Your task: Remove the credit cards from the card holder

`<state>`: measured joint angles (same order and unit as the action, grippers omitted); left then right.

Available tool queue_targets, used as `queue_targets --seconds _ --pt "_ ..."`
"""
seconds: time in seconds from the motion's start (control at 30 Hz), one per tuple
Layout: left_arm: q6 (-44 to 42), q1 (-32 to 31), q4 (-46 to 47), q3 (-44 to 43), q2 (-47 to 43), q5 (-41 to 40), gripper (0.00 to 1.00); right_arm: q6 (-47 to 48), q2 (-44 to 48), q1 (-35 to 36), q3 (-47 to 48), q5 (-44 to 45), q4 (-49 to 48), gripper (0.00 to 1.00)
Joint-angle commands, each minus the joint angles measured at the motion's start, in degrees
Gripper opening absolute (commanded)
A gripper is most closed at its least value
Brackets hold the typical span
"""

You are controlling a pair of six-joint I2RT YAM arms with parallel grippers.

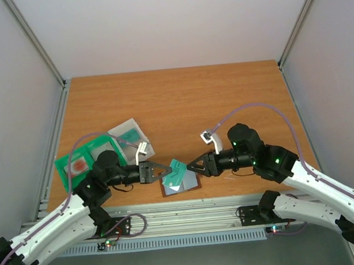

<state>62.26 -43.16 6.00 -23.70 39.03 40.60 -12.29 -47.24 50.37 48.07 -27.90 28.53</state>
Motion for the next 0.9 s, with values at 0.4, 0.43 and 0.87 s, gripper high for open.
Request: queue_targets --seconds 0.4,0.43,0.87 --pt "-7.16 -0.13 -10.57 -2.45 -2.16 9.89 0.0 9.21 -11.53 0.34 4.75 -13.9 5.27 0.45" --pt "-7.15 -0.1 -10.6 -2.26 -2.48 10.2 0.0 9.02 -12.11 0.34 4.7 -14.72 4.21 0.44" --pt "-7.41 -0.15 -10.53 -1.57 -3.05 10.61 0.0 5.25 -15.54 0.33 2.19 -20.61 -4.84 0.05"
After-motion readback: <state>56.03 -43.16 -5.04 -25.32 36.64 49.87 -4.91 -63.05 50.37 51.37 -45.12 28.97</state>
